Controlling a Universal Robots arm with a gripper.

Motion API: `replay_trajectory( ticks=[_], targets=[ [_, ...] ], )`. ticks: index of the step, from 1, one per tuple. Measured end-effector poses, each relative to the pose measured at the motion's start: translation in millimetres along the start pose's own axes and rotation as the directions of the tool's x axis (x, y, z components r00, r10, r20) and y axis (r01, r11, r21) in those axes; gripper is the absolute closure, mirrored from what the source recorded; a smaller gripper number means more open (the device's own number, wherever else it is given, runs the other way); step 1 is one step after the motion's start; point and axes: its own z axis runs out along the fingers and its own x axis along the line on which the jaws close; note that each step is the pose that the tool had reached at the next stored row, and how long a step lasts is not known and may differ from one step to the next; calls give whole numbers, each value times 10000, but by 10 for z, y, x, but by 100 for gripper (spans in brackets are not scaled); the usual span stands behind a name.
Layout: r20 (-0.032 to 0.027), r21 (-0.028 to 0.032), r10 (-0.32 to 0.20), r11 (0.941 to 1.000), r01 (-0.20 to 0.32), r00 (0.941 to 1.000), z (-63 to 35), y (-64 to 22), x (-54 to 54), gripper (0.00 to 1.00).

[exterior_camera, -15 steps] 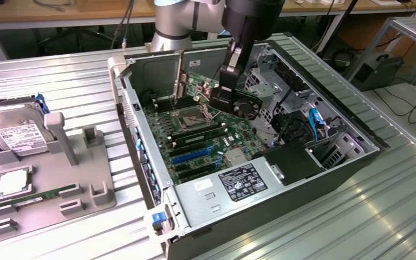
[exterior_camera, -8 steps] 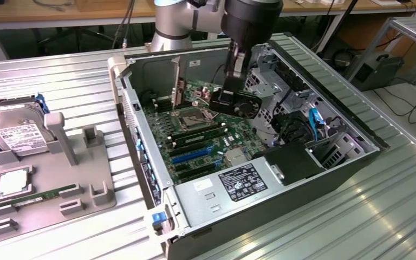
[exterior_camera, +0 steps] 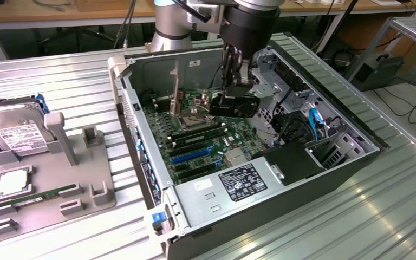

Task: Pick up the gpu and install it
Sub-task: 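Insert the gpu into the slot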

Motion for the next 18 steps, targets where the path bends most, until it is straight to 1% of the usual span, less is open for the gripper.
replay_trajectory(
  ticks=[3,5,7,11,12,15,16,17,18],
  targets=[
    [-4,-1,-533,9986,533,9986,32,0,0,74],
    [-6,1,-1044,9945,1044,9945,53,0,0,74],
    [-7,3,-1643,9864,1643,9864,93,0,0,74],
    [-12,1,-2401,9708,2401,9708,168,-1,0,74],
    [-13,0,-2659,9640,2659,9640,191,-1,0,74],
    [-16,-2,-3206,9472,3206,9472,240,-1,0,74],
    [-17,-4,-3451,9386,3451,9386,268,0,1,74],
    [-18,-6,-3539,9353,3539,9353,293,14,6,74],
    [-17,-6,-3574,9339,3574,9339,314,36,14,74]
  ],
)
